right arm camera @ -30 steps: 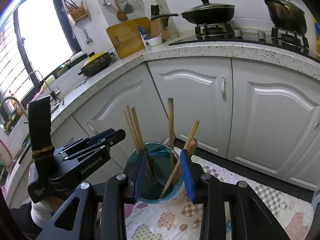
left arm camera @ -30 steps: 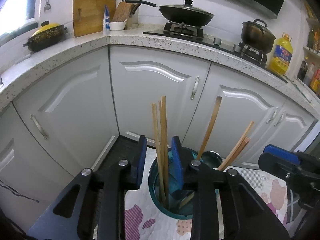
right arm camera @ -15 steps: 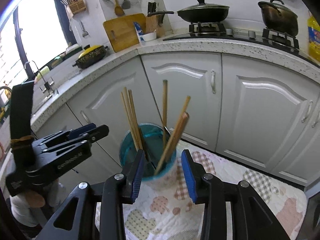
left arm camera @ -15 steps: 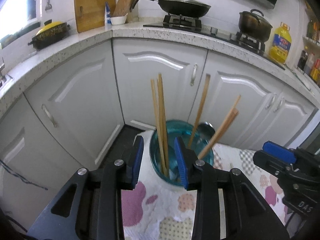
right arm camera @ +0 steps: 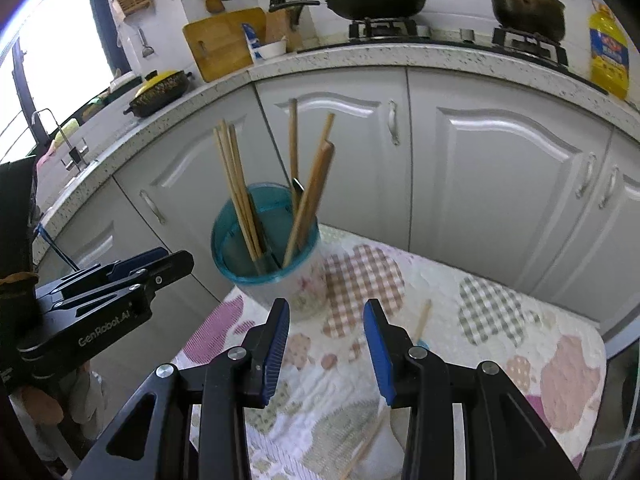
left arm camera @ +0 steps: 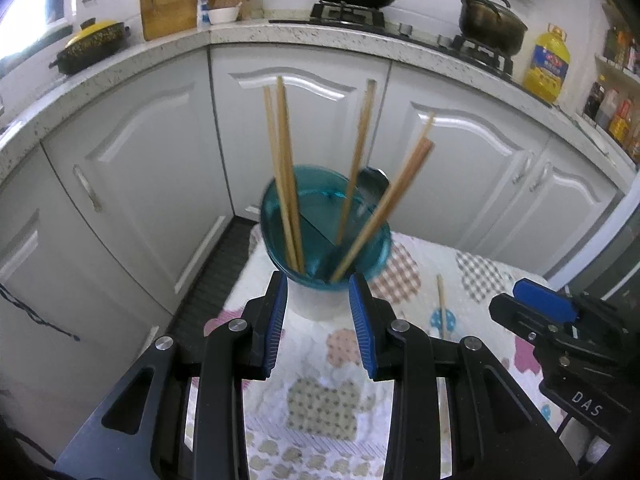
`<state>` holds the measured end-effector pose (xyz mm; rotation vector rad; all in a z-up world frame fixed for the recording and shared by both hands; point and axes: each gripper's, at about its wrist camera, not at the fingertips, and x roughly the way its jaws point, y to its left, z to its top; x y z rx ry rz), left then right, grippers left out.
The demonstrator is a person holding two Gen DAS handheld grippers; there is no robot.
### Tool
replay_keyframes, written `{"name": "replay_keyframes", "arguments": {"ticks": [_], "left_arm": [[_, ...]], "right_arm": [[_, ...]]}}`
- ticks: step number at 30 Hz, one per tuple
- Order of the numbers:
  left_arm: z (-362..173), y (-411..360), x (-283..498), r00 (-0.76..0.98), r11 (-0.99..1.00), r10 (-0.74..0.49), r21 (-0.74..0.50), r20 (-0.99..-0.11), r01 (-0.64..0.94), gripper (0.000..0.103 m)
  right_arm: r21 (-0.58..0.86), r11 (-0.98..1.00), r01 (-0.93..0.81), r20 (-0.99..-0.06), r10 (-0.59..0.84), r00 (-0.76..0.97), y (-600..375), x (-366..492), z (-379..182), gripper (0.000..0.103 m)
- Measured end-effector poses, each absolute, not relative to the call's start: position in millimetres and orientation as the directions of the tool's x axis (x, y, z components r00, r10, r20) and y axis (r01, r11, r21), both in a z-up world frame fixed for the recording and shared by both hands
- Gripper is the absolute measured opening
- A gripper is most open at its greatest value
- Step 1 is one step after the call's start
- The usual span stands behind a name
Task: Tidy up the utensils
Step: 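Withdraw both open tools from the cup back over the cloth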
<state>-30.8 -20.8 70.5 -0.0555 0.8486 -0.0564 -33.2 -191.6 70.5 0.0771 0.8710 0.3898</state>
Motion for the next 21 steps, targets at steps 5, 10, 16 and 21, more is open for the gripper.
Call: {"name": "replay_keyframes", "arguments": {"ticks": [5,10,16,21], "left_arm": [[62,-38,-39,0.637,0.995,-0.099,-0.071,-0.764,0.069,0.031],[49,-51,-42,0.606,0.992,-0.124,-0.076,-0.786,0.104,0.031],[26,-55,-39,0.554,0.99,-0.132,-0.078,-0.822,0.121,0.031],[8,-53,-35,0.516,0.99,-0.127,-0.076,-0.847,0.12,0.031]], "right_arm": [[0.218,0.937,-0.273,-0.755,0.339,0.562,-204,-45,60,0.038],[0.214,0.95,-0.226,-0.786,0.305,0.538,-225,-54,45,0.04],[0.219,0.96,-0.176,-0.842,0.277,0.462,-249,-53,5,0.04],[0.263,0.952,-0.155,-0.874,0.303,0.379,-253,-34,-37,0.037]]}}
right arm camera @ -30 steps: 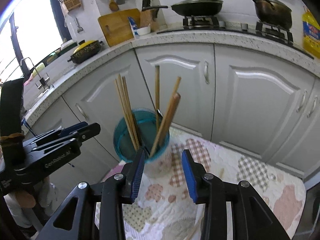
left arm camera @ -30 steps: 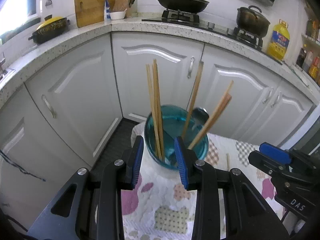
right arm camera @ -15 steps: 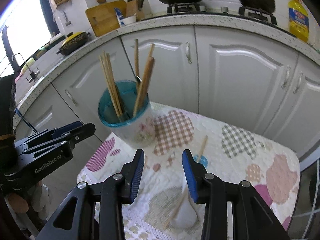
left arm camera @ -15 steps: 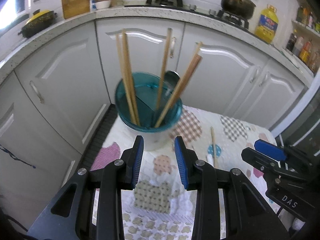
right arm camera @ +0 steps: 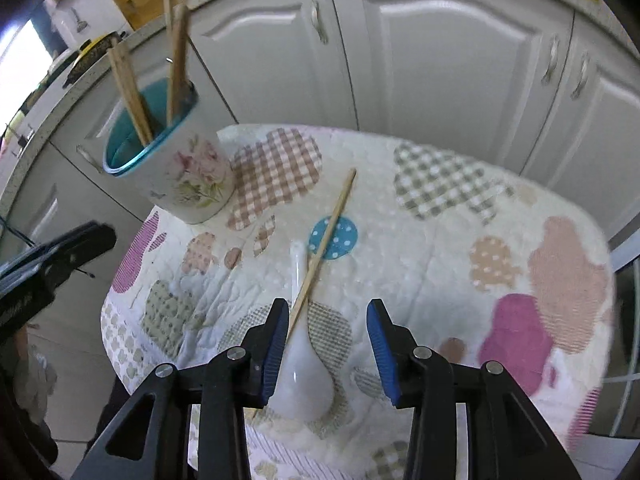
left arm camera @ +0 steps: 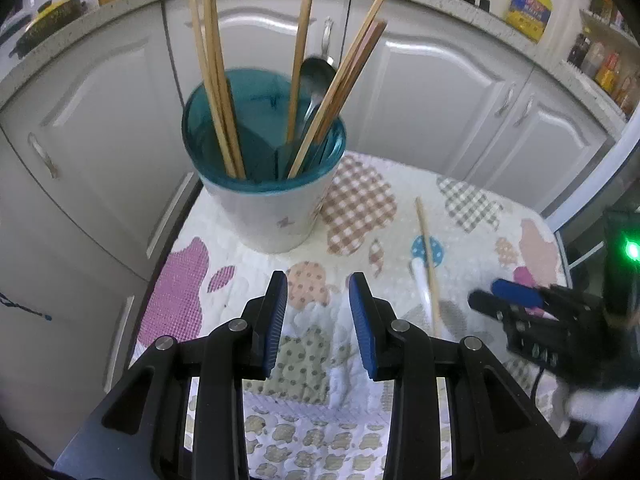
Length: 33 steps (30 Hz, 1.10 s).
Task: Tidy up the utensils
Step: 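Withdraw both open tools from the cup back over the cloth, then grasp a wooden chopstick with the right tool while the left tool reaches toward the white ceramic spoon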
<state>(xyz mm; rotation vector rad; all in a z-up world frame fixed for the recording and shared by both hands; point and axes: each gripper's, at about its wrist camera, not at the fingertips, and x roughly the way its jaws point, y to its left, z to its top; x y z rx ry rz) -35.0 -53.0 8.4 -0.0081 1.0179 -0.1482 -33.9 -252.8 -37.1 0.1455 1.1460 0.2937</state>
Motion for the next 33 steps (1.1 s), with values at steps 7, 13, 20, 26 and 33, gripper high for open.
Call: {"name": "replay_keyframes", "arguments": {"ticks": [7,13,20,26,33], "left_arm": [[-13,-50,-28,0.462,0.989,-0.133,-0.085,-0.877,0.124,0.031],[-27,-58,-21,0.412,0.984,-0.148,-0.094,-0.899,0.148,0.031],[-42,-85,-5,0.36,0.967,-0.214,-0.145,-0.908,0.209,0.031],[-56,-119,6,0.285,0.936,-0.295,-0.216,-0.912,0.277,0.031],[-67,-151,-10,0.182,0.883,-0.374,-0.29,-0.909,0.368,0.031]], "right_arm": [[0.298,0.947,-0.119,-0.883,0.321,0.343,-246,24,-61,0.029],[0.273,0.953,-0.129,-0.906,0.3,0.297,-234,69,-86,0.015],[0.306,0.936,-0.173,-0.901,0.344,0.265,-263,40,-81,0.01],[0.35,0.93,-0.113,-0.898,0.368,0.243,-309,-15,-85,0.01],[0.393,0.917,-0.072,-0.881,0.398,0.256,-334,-32,-90,0.01]]}}
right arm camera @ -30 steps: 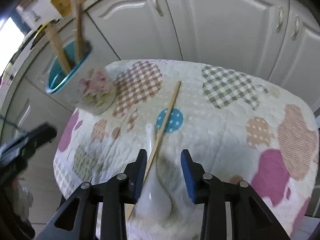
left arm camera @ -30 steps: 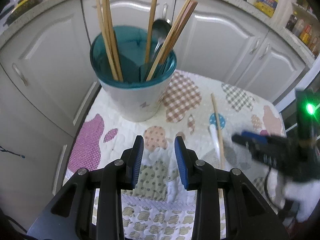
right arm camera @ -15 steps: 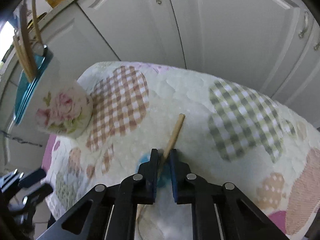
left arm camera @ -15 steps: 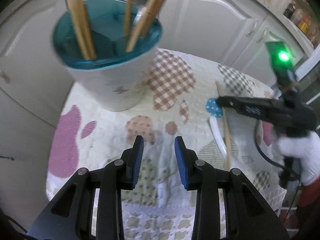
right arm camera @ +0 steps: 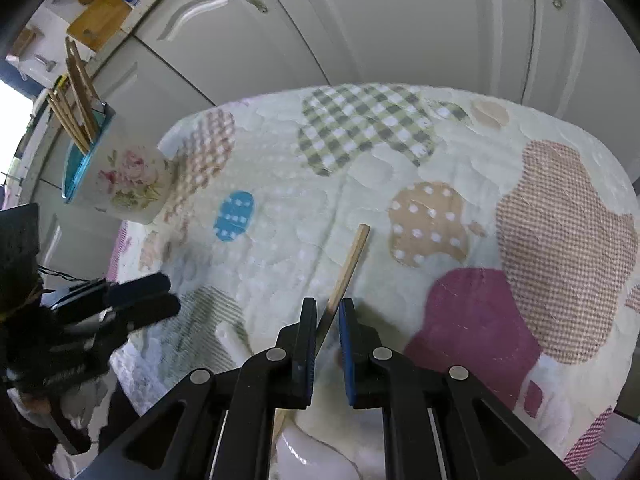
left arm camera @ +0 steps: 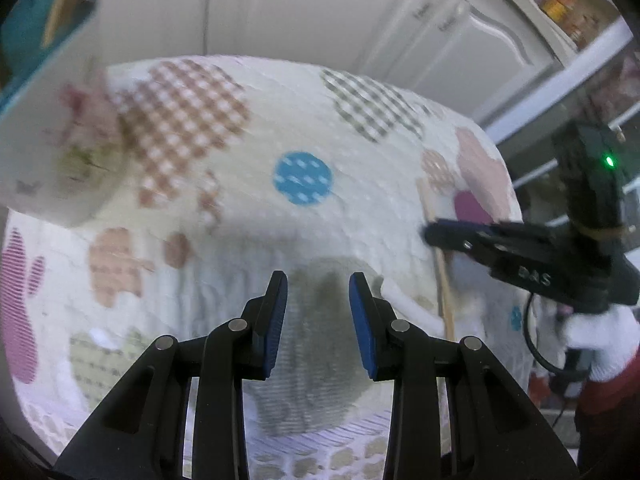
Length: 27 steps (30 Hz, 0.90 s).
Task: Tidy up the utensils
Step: 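Grasp a wooden chopstick with the right tool while the left tool reaches toward the white ceramic spoon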
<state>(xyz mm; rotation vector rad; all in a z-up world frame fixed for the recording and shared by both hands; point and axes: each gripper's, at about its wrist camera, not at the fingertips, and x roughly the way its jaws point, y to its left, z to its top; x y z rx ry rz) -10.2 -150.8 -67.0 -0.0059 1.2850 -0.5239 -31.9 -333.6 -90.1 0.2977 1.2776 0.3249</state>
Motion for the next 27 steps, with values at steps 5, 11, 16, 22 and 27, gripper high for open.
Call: {"name": "replay_keyframes", "arguments": {"ticks": [5,11,16,22,27], "left_arm": [[-77,-163,-17,0.137,0.867,-0.401,-0.327,-0.906,0.376,0.031],[-84,-175,-18,0.119,0.863,-0.394,-0.322,-0.912,0.389,0.031],[-82,-177,-20,0.122,0.86,-0.398,-0.323,-0.909,0.396,0.031],[-79,-174,-25,0.122,0.851,-0.393,-0.31,-0.911,0.424,0.031],[-83,-170,-29,0.113,0.859,-0.383,-0.308,-0.917,0.41,0.031]], "right_arm": [[0.421,0.904,-0.065,-0.867,0.423,0.262,-336,-34,-93,0.01],[0.402,0.91,-0.098,-0.877,0.413,0.245,-346,-42,-83,0.01],[0.48,0.869,-0.123,-0.83,0.495,0.258,-346,-50,-67,0.01],[0.443,0.882,-0.162,-0.843,0.471,0.259,-353,-70,-50,0.01],[0.456,0.884,-0.104,-0.841,0.466,0.273,-350,-59,-59,0.019]]}}
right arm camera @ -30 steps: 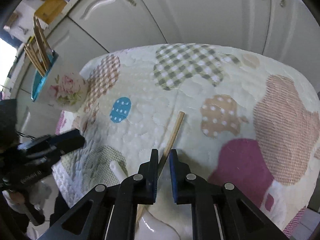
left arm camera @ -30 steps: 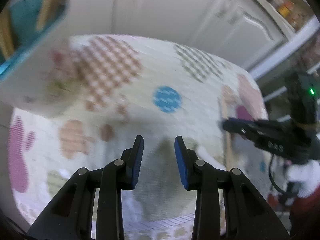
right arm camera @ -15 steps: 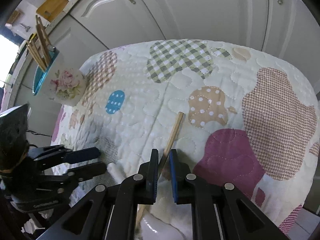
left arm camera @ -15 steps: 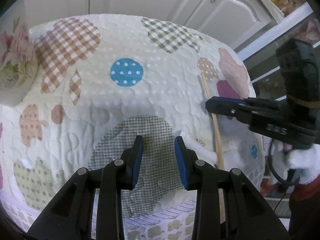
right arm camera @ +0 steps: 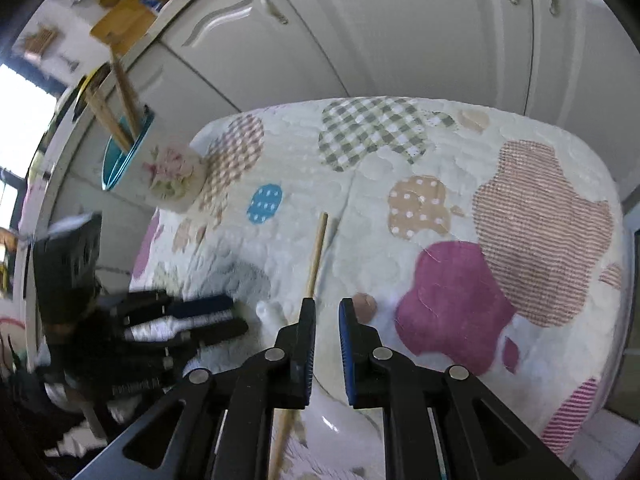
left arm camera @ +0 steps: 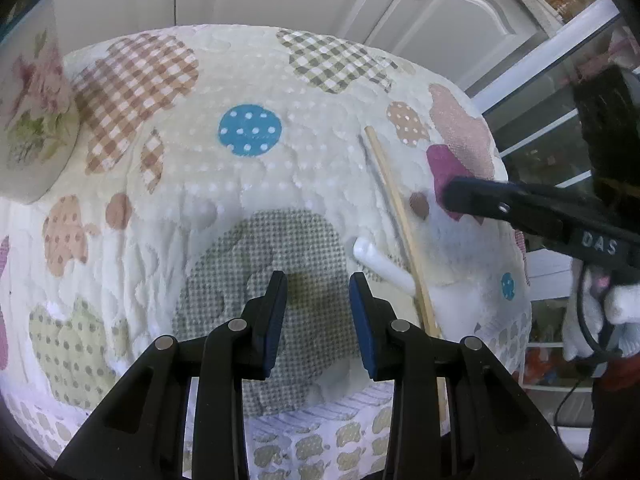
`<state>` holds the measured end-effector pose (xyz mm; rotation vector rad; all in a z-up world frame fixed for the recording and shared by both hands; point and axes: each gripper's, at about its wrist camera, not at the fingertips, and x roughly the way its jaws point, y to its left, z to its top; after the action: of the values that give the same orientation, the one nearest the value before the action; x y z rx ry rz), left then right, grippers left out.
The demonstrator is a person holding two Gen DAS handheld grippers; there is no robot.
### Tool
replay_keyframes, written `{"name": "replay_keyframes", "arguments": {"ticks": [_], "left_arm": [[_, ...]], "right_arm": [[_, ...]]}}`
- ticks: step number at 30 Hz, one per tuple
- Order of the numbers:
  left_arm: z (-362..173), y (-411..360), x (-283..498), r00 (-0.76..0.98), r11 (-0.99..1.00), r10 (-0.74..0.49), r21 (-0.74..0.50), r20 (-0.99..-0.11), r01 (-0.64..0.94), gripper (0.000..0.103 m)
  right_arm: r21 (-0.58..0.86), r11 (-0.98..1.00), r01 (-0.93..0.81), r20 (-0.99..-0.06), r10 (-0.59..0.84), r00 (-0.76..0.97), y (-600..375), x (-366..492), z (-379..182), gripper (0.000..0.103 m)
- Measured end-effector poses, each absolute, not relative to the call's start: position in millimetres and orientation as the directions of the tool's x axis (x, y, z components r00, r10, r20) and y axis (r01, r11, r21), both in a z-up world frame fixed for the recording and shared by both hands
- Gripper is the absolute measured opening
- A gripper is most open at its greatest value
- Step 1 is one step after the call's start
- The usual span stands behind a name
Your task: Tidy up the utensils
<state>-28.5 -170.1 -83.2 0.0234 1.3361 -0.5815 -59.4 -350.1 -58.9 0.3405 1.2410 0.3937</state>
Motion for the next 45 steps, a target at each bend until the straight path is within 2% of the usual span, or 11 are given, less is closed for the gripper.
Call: {"name": "replay_keyframes", "arguments": {"ticks": [2,6,9,17,26,27,28,36,40,42,45], "left_arm": [[-82,-166,-30,0.117,0.862,-0.381,-0.306,-0.917,0.404,0.031],[-81,-160,-30,0.12,0.868,-0.381,-0.309,-0.917,0.389,0.031],[-81,-157,-30,0.116,0.868,-0.389,-0.321,-0.914,0.38,0.032],[-85,-179,-30,0.088,0.845,-0.436,-0.374,-0.896,0.382,0.037],[-89,-210,-24,0.138,0.867,-0.423,-0.355,-0.896,0.351,0.037],[-89,-212,-23,0.144,0.867,-0.426,-0.357,-0.893,0.349,0.033],[-89,-214,-22,0.155,0.87,-0.417,-0.343,-0.896,0.354,0.018],[-68,-192,-22,0.212,0.86,-0.431,-0.329,-0.877,0.39,0.012],[-45,-166,-19,0.278,0.876,-0.415,-0.298,-0.866,0.379,0.009],[-37,-154,-17,0.305,0.882,-0.409,-0.288,-0.86,0.372,0.008],[-27,-137,-17,0.326,0.889,-0.401,-0.279,-0.856,0.362,0.007]], "right_arm": [[0.451,0.886,-0.104,-0.844,0.462,0.273,-340,-51,-65,0.027],[0.445,0.893,-0.071,-0.855,0.447,0.261,-324,-29,-85,0.027],[0.457,0.887,-0.07,-0.851,0.459,0.256,-323,-27,-91,0.007],[0.493,0.863,-0.111,-0.806,0.501,0.315,-367,-81,-41,0.007],[0.537,0.842,-0.054,-0.779,0.519,0.35,-396,-117,-40,0.007],[0.542,0.838,-0.054,-0.775,0.524,0.352,-397,-118,-40,0.007],[0.545,0.837,-0.054,-0.773,0.526,0.354,-398,-119,-39,0.007],[0.537,0.84,-0.081,-0.764,0.525,0.376,-395,-114,-26,0.007],[0.452,0.889,-0.076,-0.827,0.45,0.337,-384,-106,-37,0.007],[0.368,0.928,-0.06,-0.874,0.367,0.317,-380,-106,-46,0.012],[0.354,0.933,-0.058,-0.889,0.355,0.289,-376,-105,-56,0.012]]}}
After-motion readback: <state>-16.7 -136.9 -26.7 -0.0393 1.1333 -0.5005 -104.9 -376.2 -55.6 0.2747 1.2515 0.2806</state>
